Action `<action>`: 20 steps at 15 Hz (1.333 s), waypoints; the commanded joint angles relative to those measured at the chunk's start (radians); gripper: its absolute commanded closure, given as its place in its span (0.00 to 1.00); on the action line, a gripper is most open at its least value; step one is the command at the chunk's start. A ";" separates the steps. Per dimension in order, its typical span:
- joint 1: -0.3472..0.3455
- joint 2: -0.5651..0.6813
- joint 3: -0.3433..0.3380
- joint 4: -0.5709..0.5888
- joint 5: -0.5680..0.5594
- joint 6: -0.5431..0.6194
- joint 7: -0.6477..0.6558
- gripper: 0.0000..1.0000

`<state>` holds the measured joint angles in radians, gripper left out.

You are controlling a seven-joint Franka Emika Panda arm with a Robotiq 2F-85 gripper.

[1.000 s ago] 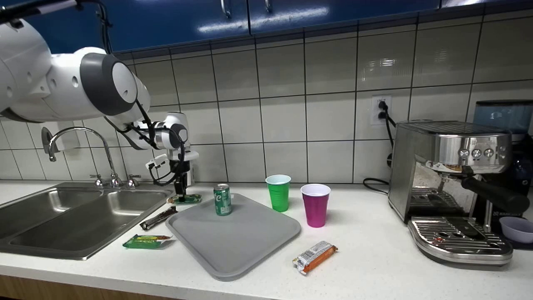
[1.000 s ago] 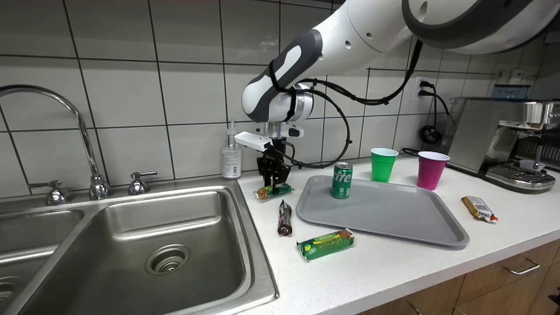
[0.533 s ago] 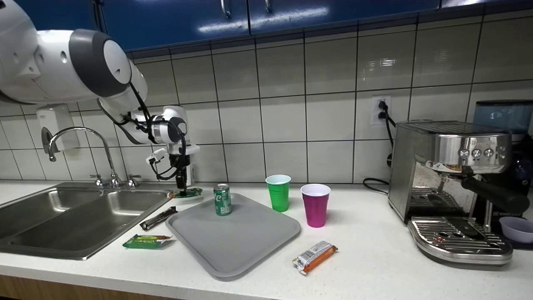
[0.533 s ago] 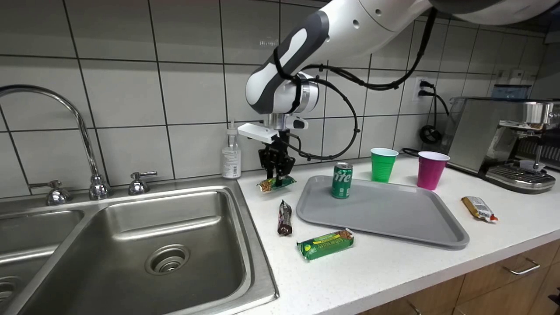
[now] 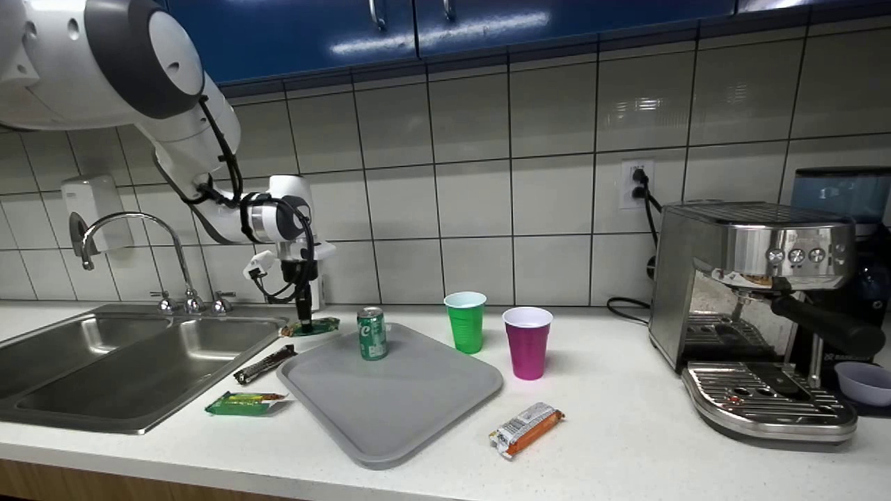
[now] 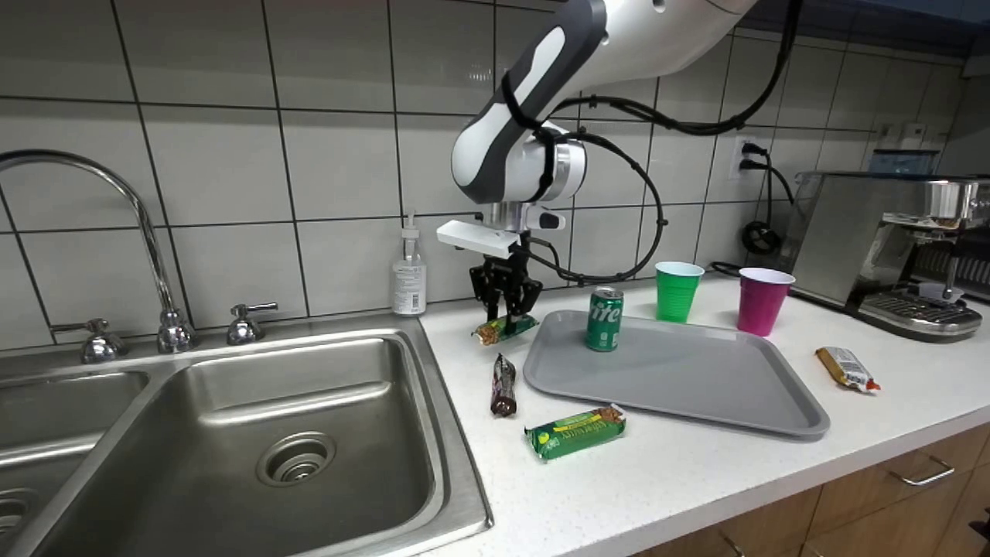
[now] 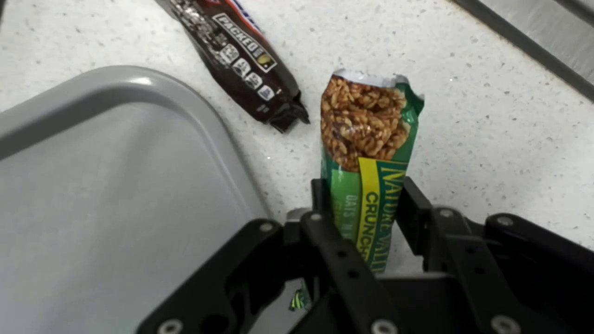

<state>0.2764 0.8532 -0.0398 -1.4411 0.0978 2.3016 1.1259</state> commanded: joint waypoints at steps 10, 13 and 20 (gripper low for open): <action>-0.065 -0.234 0.004 -0.400 -0.003 0.136 -0.171 0.86; -0.073 -0.254 0.003 -0.441 -0.002 0.136 -0.195 0.86; -0.070 -0.258 -0.013 -0.469 -0.006 0.136 -0.181 0.86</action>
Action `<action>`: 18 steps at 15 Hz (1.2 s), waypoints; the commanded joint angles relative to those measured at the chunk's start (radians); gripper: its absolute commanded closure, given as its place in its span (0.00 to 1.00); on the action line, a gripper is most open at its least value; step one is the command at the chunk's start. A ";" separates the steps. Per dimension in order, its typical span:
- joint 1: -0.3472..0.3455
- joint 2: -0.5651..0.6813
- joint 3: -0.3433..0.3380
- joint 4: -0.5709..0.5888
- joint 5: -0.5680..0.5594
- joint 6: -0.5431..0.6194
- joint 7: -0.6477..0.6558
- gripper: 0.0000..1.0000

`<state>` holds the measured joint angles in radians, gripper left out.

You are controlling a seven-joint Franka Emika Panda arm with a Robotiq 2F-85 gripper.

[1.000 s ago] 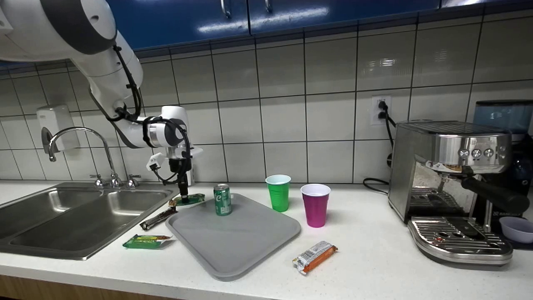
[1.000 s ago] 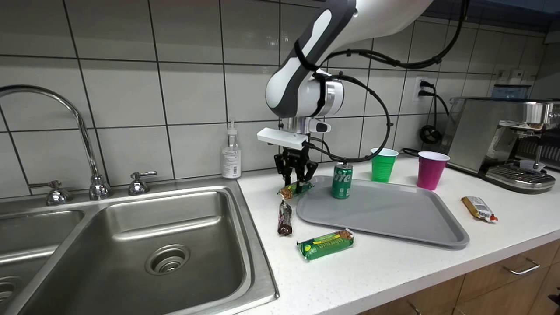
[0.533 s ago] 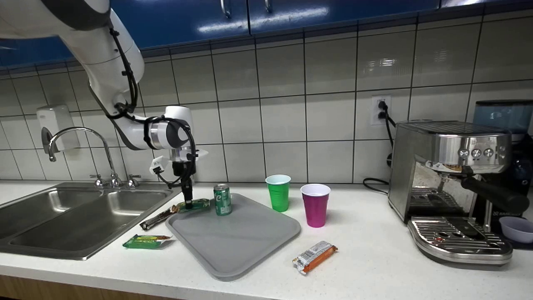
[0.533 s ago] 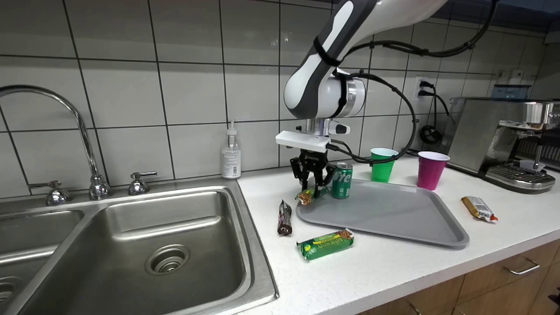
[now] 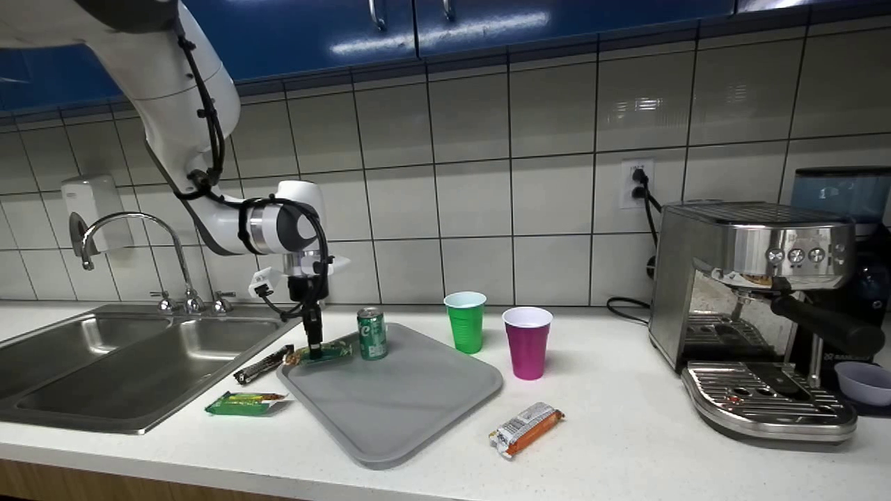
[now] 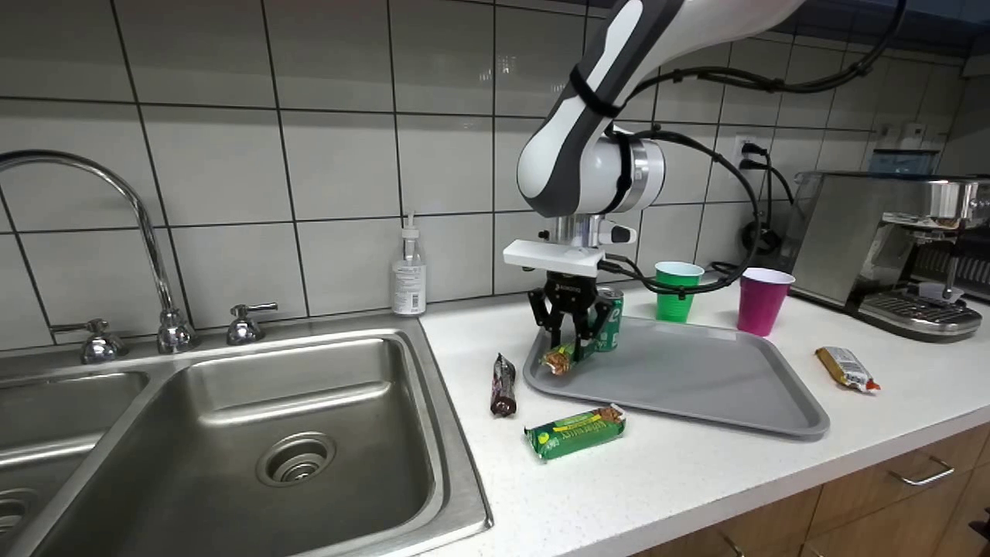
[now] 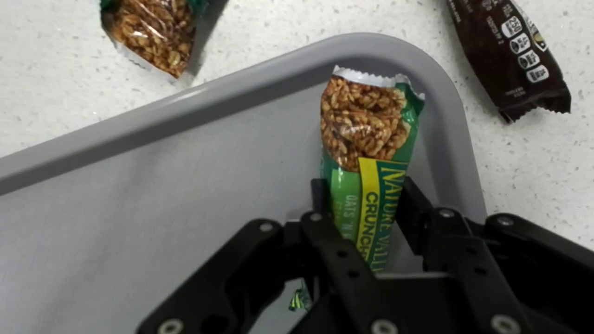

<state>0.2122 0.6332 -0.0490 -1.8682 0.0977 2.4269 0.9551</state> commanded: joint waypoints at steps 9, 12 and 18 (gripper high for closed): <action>-0.017 -0.025 -0.002 -0.037 -0.007 -0.008 -0.044 0.01; -0.020 -0.048 -0.003 -0.077 0.004 0.003 -0.038 0.00; -0.009 -0.129 -0.008 -0.205 0.011 0.014 0.005 0.00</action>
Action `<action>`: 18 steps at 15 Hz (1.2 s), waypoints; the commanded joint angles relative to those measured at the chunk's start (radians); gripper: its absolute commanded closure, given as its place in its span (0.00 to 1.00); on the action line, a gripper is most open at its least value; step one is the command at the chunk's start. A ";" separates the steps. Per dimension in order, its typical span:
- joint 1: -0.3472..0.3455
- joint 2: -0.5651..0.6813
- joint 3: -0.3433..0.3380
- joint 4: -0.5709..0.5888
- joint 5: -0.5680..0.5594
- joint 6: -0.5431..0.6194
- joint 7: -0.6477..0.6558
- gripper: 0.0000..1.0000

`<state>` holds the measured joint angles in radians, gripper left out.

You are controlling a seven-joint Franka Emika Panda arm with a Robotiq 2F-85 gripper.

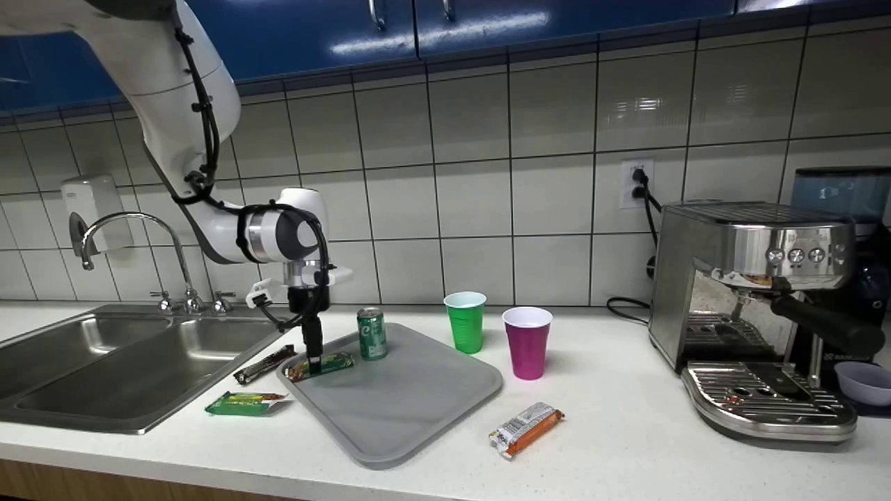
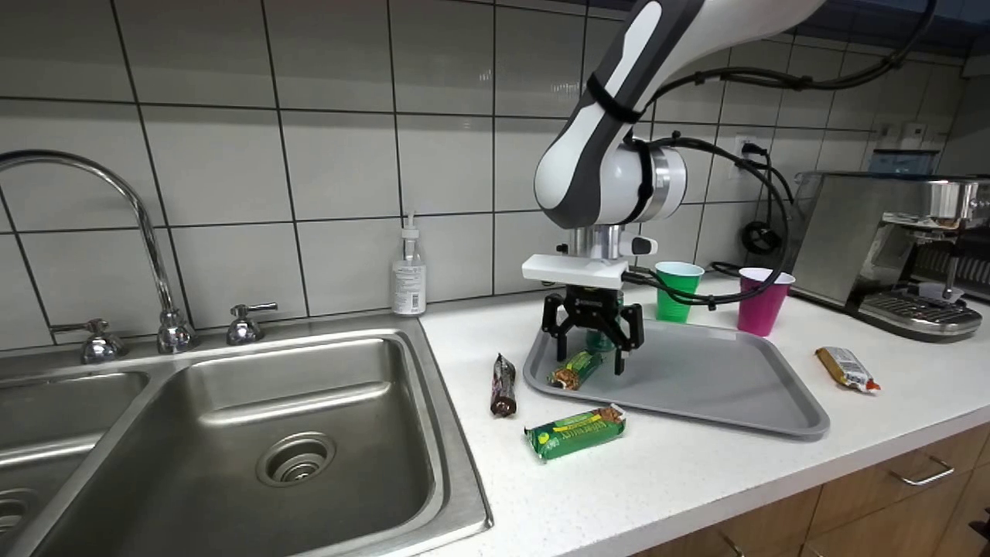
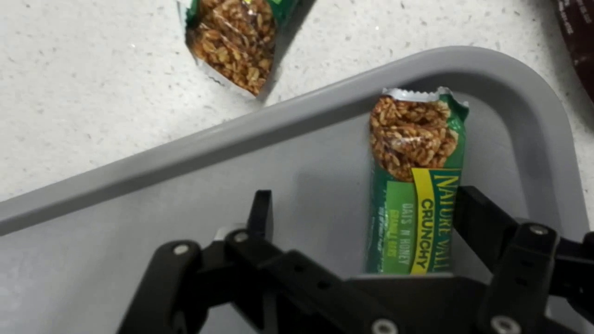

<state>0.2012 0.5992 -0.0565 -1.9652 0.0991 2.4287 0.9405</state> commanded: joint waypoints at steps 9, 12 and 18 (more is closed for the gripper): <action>0.009 -0.294 0.040 -0.342 0.052 0.054 0.051 0.00; 0.017 -0.304 0.069 -0.365 0.087 0.058 0.113 0.00; 0.040 -0.264 0.111 -0.350 0.135 0.125 0.242 0.00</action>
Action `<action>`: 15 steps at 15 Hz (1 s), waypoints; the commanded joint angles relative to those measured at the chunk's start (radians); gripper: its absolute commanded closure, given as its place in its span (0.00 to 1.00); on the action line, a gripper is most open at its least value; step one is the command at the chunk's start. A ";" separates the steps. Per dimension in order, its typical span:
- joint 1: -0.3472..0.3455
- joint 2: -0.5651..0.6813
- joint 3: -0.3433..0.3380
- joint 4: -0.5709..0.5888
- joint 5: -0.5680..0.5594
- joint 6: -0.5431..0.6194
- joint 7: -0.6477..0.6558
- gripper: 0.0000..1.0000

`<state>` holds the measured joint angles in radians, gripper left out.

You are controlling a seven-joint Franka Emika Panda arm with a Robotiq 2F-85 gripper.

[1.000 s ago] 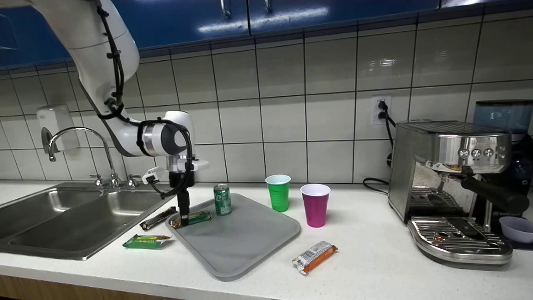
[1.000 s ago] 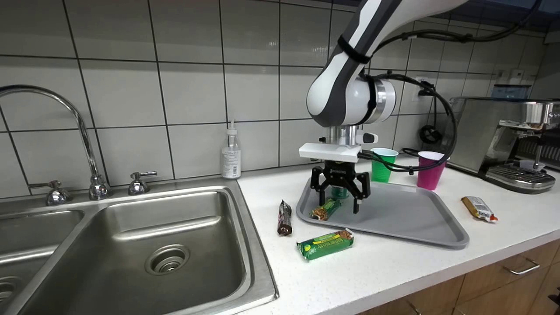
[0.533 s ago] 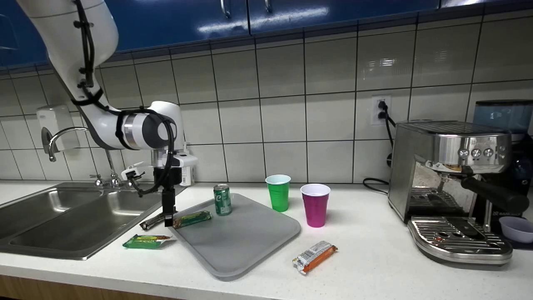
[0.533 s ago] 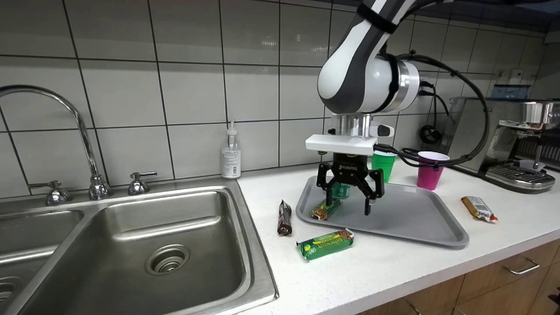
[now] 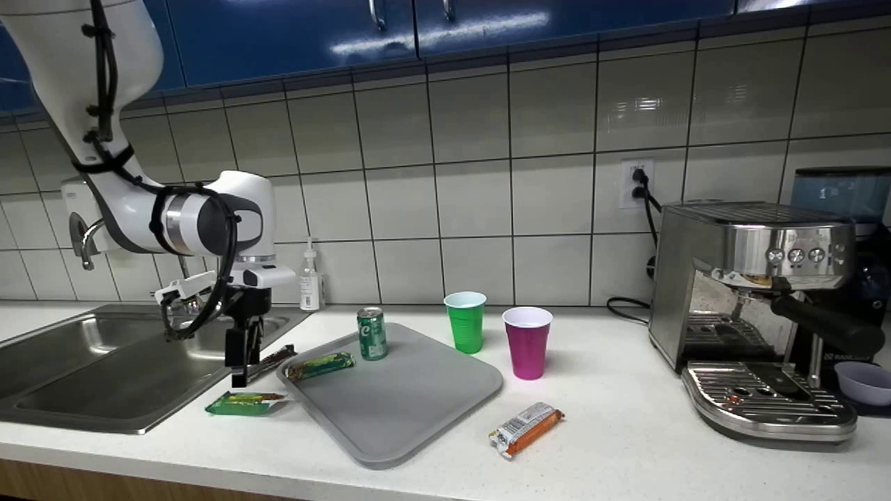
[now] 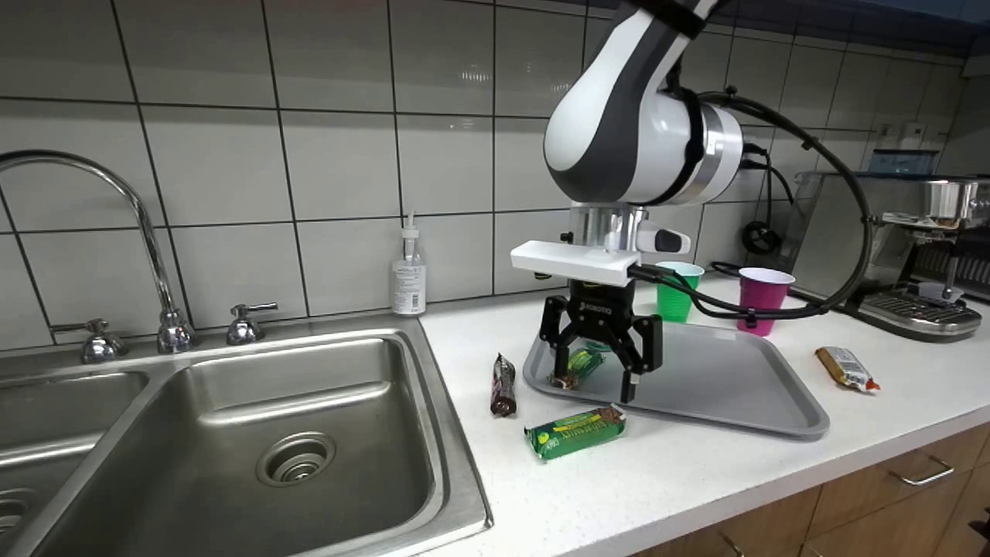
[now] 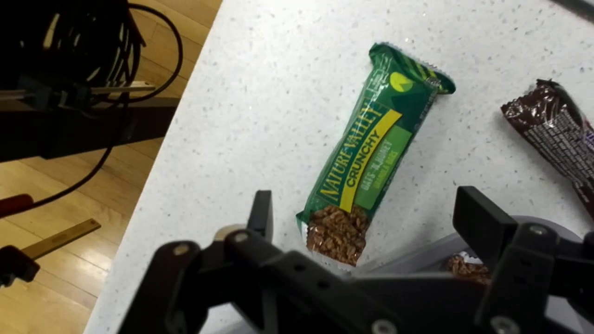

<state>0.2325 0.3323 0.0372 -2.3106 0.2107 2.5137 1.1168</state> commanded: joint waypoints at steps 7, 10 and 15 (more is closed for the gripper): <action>0.004 0.021 0.027 0.005 0.001 0.039 0.040 0.00; 0.012 0.040 0.023 0.019 -0.004 0.045 0.060 0.00; 0.028 0.093 0.017 0.055 -0.009 0.052 0.085 0.00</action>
<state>0.2441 0.3911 0.0588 -2.2892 0.2146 2.5557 1.1595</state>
